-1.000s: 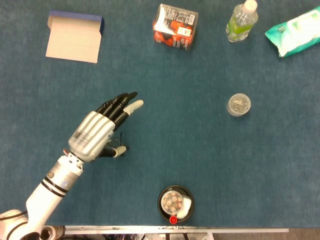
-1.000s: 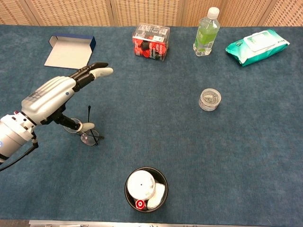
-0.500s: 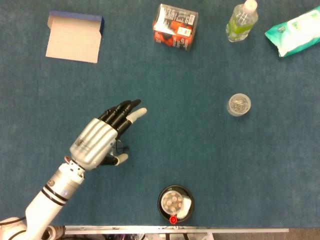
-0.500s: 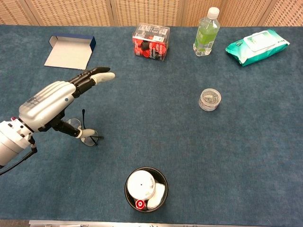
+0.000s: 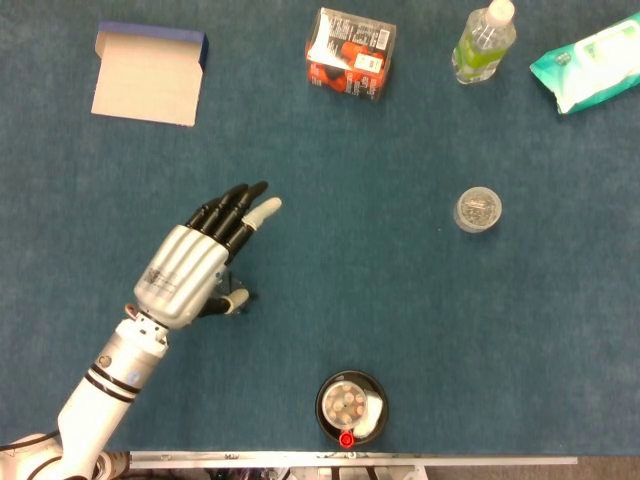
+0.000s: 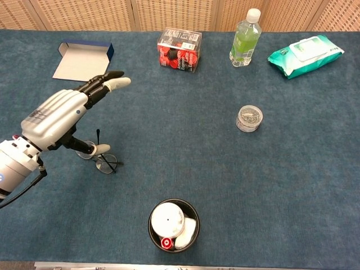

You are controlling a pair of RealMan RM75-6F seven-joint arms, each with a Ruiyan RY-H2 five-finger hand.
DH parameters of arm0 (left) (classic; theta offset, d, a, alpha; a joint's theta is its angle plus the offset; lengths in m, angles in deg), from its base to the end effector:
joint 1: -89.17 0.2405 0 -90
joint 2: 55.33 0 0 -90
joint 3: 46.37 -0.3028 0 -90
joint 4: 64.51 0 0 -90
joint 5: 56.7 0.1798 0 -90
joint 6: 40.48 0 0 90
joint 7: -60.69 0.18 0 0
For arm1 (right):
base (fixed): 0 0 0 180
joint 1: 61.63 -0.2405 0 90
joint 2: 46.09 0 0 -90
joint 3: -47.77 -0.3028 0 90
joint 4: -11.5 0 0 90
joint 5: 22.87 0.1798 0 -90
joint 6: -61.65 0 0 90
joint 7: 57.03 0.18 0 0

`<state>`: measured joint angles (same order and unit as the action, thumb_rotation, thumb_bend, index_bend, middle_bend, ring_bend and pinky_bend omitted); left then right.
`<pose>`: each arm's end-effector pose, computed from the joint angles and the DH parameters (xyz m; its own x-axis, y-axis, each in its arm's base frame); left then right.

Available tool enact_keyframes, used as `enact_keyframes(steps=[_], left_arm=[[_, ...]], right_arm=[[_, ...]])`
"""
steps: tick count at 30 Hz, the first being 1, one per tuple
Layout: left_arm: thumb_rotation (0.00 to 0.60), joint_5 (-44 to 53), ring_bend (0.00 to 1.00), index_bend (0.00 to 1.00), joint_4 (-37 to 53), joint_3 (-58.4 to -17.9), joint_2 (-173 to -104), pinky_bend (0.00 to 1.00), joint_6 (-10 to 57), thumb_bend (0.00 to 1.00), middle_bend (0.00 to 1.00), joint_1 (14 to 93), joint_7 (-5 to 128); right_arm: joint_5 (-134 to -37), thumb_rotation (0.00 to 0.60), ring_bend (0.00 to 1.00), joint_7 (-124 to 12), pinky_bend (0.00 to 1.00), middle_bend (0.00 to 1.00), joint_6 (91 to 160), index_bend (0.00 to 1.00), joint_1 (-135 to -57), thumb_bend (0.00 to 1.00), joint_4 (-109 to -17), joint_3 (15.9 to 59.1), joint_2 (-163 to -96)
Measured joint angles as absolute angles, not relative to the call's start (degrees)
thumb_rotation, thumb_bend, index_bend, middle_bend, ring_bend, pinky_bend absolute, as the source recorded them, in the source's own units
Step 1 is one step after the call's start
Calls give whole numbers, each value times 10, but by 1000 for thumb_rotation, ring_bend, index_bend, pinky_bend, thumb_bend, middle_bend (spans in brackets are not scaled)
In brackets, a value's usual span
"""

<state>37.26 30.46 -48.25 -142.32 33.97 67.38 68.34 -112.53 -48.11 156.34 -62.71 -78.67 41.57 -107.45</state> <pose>-0.2013 0.2587 0.0233 0.2162 0.2231 0.9505 0.8804 -0.4654 -0.0910 -0.3319 -0.2025 0.2589 0.3229 0.1936 0.9264 -0.9407 -0.0415 0.3366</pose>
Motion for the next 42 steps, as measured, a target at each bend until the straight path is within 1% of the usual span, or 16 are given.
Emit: enact_keyframes(steps=[11, 24, 32, 38, 42], left_arm=[[600, 366, 0, 0, 270, -475, -1432, 149, 346, 24, 0, 678, 682], [600, 340, 0, 0, 201, -458, -1461, 150, 336, 24, 0, 674, 663], [600, 332, 0, 0, 155, -455, -1478, 150, 329, 24, 0, 671, 632], [600, 349, 0, 0, 101, -458, -1493, 150, 336, 24, 0, 666, 606], [600, 367, 0, 0, 47, -464, -1511, 150, 350, 24, 0, 663, 579]], right_arm=[[-1125, 600, 262, -484, 234, 367, 1561, 464, -628, 174, -786, 416, -1076], [-1122, 600, 262, -482, 234, 367, 1561, 464, -628, 174, -786, 415, -1075], [-1122, 600, 262, -484, 234, 367, 1559, 464, -629, 174, -786, 415, -1076], [-1122, 600, 262, -486, 234, 367, 1557, 464, -629, 174, -785, 415, -1077], [-1122, 600, 262, -487, 234, 367, 1557, 464, -630, 174, -785, 416, -1078]])
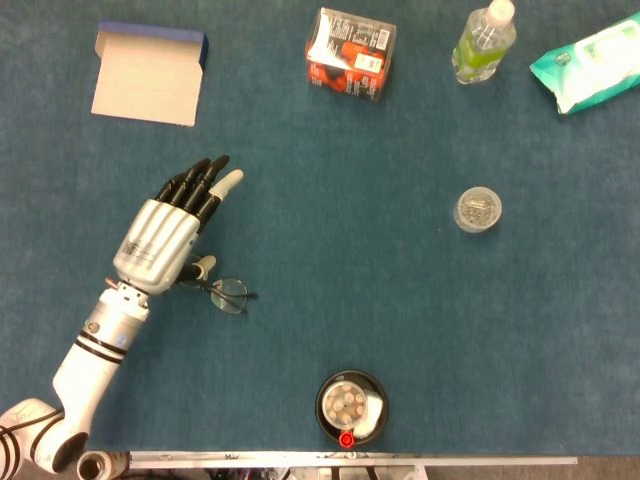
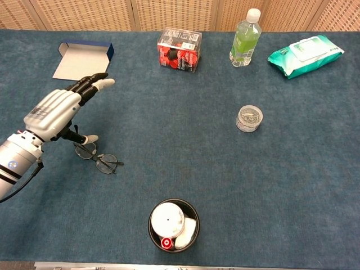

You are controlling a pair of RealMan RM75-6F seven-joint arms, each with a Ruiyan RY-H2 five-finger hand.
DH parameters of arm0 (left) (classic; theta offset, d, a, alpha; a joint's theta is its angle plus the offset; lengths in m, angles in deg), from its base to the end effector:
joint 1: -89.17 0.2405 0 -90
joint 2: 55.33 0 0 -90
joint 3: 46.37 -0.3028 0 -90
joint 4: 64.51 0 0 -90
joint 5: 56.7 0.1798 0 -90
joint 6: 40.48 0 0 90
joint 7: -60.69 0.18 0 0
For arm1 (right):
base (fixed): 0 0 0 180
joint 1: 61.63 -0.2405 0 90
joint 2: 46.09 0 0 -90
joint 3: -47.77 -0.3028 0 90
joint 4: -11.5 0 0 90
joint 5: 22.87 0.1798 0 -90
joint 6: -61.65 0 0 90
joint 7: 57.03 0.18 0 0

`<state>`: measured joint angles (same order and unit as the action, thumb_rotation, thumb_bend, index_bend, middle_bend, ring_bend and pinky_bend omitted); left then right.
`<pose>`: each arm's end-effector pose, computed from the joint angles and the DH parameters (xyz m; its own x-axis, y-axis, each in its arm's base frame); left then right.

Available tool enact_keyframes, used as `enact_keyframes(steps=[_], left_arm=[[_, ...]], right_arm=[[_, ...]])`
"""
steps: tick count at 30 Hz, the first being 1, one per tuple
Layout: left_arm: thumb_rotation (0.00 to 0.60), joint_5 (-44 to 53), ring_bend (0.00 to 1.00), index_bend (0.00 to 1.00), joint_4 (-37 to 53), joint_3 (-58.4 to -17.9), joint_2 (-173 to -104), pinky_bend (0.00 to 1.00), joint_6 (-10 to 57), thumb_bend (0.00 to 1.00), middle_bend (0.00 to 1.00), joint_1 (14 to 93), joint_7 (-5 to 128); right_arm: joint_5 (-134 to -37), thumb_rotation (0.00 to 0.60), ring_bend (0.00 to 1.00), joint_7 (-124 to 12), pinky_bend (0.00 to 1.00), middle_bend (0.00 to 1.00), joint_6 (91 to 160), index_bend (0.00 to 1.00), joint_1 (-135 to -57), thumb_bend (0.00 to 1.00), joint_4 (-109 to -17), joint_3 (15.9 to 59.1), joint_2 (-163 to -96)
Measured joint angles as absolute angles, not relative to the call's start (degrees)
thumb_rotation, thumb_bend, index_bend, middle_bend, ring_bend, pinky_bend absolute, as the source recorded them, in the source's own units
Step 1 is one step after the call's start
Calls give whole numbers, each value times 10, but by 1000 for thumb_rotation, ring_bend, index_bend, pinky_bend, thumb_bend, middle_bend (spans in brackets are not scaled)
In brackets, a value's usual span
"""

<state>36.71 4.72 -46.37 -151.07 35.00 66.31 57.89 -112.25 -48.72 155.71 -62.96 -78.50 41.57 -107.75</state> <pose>-0.2546 0.2961 -0.0097 0.2991 0.1483 0.9426 0.8809 -0.4226 -0.2131 -0.3332 -0.2043 0.2561 0.3314 0.1855 0.9251 -0.9384 -0.0369 0.3436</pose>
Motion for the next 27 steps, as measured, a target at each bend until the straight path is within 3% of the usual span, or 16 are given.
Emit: enact_keyframes(steps=[15, 27], left_arm=[[600, 379, 0, 0, -37, -478, -1546, 150, 361, 24, 0, 660, 525], [600, 387, 0, 0, 55, -485, -1489, 149, 376, 24, 0, 665, 556]], right_arm=[[-1122, 600, 262, -489, 234, 367, 1558, 464, -629, 174, -786, 416, -1078], [-1124, 600, 262, -489, 234, 367, 1558, 464, -629, 174, -786, 416, -1078]])
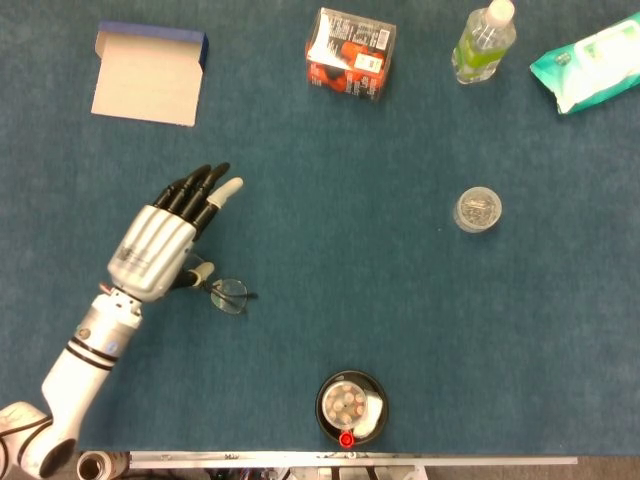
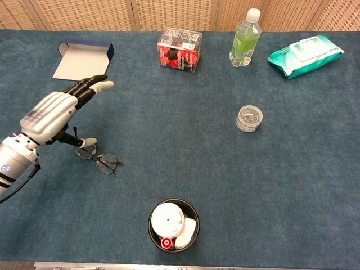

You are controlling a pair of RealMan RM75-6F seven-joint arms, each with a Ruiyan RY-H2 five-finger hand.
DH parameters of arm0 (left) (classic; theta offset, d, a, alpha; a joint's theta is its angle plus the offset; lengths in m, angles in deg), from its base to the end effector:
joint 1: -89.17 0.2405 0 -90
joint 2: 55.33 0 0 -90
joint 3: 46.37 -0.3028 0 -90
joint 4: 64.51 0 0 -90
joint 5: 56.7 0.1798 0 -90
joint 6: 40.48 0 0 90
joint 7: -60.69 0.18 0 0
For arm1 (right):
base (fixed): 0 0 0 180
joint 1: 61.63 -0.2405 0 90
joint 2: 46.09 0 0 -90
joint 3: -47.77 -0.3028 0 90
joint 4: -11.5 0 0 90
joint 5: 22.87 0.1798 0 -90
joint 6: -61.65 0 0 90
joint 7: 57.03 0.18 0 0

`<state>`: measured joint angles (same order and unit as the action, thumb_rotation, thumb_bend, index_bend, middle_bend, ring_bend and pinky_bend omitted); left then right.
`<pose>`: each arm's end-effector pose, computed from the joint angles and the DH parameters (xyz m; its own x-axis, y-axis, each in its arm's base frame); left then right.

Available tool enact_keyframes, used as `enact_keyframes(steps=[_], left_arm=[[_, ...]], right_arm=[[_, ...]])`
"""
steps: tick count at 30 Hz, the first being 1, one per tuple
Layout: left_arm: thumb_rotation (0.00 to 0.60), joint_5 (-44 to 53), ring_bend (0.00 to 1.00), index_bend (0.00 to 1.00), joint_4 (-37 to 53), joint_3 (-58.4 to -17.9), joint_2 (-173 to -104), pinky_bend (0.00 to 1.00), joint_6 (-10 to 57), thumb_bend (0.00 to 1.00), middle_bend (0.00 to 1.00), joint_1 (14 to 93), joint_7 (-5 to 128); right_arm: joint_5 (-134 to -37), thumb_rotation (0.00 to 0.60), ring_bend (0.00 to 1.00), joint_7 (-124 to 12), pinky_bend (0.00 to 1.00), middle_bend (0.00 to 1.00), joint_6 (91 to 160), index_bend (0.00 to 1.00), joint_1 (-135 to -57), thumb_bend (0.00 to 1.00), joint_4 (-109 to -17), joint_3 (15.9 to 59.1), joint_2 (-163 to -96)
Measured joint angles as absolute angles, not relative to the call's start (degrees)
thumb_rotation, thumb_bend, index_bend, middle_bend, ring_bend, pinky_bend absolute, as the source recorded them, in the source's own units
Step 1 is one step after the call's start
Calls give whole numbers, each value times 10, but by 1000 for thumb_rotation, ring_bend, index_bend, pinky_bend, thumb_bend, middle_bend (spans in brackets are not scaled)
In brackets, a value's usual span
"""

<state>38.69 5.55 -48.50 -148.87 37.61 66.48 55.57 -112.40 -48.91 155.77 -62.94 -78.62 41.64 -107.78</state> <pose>-0.2558 0.2884 0.0027 0.2884 0.1480 0.9460 0.8691 -0.4552 -0.1937 -0.3326 -0.2040 0.2554 0.3320 0.1849 0.9250 -0.9380 -0.0387 0.3444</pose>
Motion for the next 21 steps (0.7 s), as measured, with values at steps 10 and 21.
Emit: enact_keyframes(steps=[10, 21], left_arm=[[600, 376, 0, 0, 64, -483, -1470, 150, 376, 24, 0, 672, 560], [600, 366, 0, 0, 41, -482, -1473, 150, 371, 24, 0, 676, 545]], right_arm=[[-1122, 600, 262, -493, 234, 367, 1554, 464, -631, 175, -785, 416, -1080], [-1122, 600, 262, -493, 234, 367, 1554, 464, -631, 174, -786, 416, -1080]])
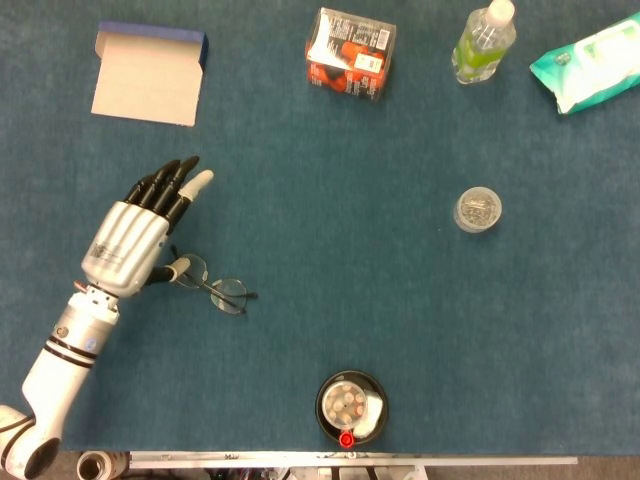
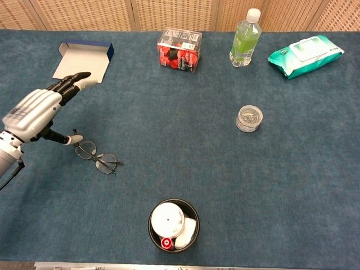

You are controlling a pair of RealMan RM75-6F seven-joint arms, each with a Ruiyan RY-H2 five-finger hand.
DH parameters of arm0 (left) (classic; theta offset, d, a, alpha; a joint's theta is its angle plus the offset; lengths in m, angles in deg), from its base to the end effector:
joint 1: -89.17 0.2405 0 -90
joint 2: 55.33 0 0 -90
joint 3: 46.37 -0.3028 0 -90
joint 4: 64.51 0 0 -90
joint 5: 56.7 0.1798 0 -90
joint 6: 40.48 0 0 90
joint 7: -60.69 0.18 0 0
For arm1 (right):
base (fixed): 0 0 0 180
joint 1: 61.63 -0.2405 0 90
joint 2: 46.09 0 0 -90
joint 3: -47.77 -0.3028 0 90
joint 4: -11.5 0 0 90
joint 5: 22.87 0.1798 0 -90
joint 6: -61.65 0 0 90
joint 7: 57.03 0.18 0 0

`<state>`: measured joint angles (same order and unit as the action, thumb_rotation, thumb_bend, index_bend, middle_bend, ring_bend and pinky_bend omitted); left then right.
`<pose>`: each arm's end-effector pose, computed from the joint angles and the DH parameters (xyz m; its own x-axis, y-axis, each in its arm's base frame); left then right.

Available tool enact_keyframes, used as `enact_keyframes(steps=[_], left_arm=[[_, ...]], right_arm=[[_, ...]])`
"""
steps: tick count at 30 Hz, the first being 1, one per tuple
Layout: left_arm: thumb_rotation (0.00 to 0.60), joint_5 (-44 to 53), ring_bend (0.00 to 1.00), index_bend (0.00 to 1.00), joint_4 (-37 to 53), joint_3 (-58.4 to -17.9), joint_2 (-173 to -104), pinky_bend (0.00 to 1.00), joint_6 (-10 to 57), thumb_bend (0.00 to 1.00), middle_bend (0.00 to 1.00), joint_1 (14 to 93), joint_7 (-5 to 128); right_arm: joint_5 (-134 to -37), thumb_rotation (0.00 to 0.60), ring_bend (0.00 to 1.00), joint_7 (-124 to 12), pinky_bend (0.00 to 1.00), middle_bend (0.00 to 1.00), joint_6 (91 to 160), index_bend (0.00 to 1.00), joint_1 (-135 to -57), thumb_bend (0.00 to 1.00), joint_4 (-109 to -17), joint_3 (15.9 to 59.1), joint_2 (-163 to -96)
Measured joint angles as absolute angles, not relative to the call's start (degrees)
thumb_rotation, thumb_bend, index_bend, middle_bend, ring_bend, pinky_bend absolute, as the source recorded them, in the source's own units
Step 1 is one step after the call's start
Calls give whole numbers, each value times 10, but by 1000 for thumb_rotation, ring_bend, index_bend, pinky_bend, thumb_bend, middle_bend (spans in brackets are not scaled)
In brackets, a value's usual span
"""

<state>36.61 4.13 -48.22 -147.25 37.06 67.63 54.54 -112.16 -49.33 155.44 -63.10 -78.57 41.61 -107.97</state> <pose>-0.2782 0.2911 0.0153 0.3098 0.1471 0.9394 0.8884 -0.3967 -0.2309 -0.3333 -0.2052 0.2539 0.3368 0.1816 0.9239 -0.9367 -0.0351 0.3484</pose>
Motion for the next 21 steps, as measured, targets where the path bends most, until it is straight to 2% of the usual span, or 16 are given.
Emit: enact_keyframes(steps=[21], left_arm=[[600, 354, 0, 0, -12, -483, -1505, 149, 347, 24, 0, 675, 521]], right_arm=[[-1123, 600, 262, -490, 234, 367, 1560, 464, -629, 174, -787, 415, -1078]])
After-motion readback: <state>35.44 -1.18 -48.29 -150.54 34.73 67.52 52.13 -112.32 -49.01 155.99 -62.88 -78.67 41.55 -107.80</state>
